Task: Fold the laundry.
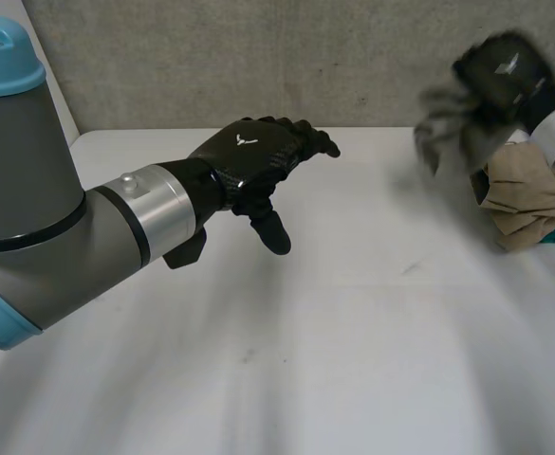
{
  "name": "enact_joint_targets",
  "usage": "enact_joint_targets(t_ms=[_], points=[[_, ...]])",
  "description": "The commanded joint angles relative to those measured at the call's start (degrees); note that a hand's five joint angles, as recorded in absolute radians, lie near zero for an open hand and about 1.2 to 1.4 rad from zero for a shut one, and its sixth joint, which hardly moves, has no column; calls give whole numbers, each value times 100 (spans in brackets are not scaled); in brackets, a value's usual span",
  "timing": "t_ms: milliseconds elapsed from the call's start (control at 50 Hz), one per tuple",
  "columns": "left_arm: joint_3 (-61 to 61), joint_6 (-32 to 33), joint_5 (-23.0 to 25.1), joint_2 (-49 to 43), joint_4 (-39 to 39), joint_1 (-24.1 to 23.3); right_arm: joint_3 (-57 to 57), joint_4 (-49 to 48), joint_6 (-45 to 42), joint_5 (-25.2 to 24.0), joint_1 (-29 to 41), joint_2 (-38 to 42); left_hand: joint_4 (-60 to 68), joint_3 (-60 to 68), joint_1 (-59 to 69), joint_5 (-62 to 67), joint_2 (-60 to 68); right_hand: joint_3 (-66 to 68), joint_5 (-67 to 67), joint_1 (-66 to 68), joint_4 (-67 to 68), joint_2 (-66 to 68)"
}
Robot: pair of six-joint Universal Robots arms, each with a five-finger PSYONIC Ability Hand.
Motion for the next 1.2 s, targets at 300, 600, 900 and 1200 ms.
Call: enact_joint_targets(t_ms=[300,600,900,1200], points=[[-25,-414,-5,55,280,-45,-2383,-297,1968,-1335,-1729,1876,138,123,101,208,134,1557,1759,2767,1260,1391],[-34,-414,-5,-50,280,-63,-1152,-69,1555,-2452,-2749,1930,138,123,101,208,134,-2043,-1840,-833,-2339,-2209],[-34,-414,-14,20,272,-63,-1915,3155,889,-565,-3066,313,138,123,101,208,134,-5443,-5241,-4233,-5740,-5609],[-26,-414,-1129,556,517,69,-1567,3818,543,2443,-404,-865,-98,-112,-134,-27,-101,-5443,-5241,-4233,-5740,-5609]])
